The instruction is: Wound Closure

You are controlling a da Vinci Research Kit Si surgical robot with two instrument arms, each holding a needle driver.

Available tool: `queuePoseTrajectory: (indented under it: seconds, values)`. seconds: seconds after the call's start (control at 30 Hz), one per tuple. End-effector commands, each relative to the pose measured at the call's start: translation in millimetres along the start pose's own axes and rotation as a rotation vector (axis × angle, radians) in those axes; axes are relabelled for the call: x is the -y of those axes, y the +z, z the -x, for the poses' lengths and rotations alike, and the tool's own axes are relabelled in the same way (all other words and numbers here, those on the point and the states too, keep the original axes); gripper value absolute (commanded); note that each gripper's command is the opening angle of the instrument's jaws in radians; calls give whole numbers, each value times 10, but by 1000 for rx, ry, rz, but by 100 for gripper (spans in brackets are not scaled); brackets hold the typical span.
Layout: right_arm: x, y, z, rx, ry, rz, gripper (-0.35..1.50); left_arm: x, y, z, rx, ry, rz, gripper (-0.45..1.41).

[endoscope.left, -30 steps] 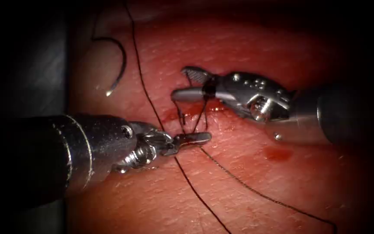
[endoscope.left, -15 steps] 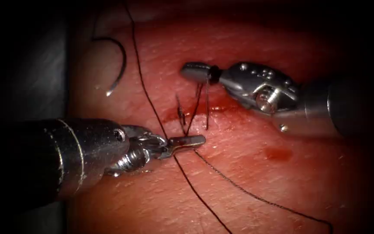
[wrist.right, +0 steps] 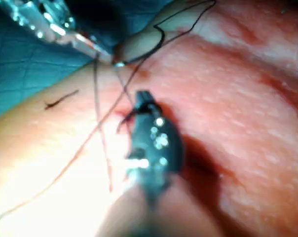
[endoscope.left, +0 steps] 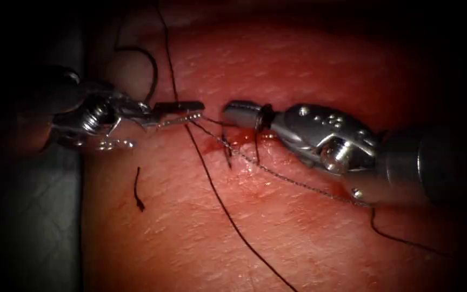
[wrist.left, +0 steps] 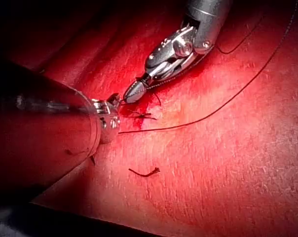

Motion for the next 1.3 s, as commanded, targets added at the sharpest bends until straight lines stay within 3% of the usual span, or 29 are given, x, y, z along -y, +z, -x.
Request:
queuePoseTrajectory:
  seconds: [0.03, 0.23, 0.73, 1.03, 1.3]
  values:
    - [11, -2, 12, 3, -10, 5, -35, -1, 6, 6, 4, -4, 1, -45]
    - [29, -14, 24, -11, -46, 41, -35, 8, 10, 36, 18, -29, 5, -45]
    - [66, -53, 63, -42, -131, 107, -35, 20, 54, 107, 35, -67, 14, -45]
    - [80, -71, 70, -42, -143, 110, -35, 24, 79, 146, 48, -71, 17, -45]
    - [79, -70, 70, -42, -148, 113, -35, 34, 92, 189, 101, -86, -14, -45]
